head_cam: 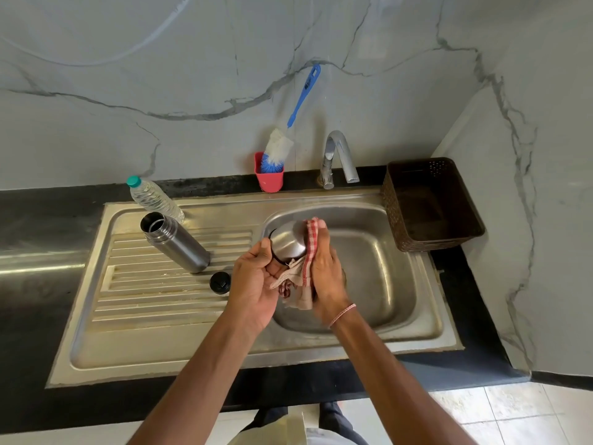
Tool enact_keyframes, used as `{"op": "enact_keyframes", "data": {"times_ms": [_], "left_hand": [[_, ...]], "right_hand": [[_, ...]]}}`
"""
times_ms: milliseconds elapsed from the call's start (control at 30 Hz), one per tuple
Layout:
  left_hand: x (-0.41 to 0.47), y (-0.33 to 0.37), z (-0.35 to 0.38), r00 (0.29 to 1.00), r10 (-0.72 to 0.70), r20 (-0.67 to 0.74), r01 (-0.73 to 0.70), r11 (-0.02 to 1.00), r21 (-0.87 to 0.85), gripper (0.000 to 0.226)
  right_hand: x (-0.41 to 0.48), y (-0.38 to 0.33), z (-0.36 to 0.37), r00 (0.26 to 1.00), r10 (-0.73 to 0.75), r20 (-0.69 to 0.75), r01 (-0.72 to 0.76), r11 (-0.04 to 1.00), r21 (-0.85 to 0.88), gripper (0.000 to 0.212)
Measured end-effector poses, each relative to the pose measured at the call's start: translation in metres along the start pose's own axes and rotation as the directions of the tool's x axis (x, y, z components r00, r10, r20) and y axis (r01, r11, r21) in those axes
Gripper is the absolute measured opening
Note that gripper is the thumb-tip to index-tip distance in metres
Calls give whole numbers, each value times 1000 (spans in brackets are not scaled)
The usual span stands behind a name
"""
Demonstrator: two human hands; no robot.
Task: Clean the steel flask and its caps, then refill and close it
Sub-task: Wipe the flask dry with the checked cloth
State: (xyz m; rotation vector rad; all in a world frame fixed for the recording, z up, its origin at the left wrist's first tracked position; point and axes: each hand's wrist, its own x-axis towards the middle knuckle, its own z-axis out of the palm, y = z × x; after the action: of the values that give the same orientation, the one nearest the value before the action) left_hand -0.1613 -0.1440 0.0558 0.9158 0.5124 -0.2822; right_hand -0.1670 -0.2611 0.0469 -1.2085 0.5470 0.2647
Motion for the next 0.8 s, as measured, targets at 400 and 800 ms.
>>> {"op": "enact_keyframes", "data": {"times_ms": [400, 800], "left_hand": [[6, -29, -33, 890, 411, 198, -453, 739, 499, 25], [55, -3, -85, 933, 325, -156, -178, 792, 584, 25]], "right_hand": [[2, 0, 1, 979, 162, -121, -168, 985, -37, 60], [26, 22, 14, 963, 184, -197, -199, 978, -61, 45]]}}
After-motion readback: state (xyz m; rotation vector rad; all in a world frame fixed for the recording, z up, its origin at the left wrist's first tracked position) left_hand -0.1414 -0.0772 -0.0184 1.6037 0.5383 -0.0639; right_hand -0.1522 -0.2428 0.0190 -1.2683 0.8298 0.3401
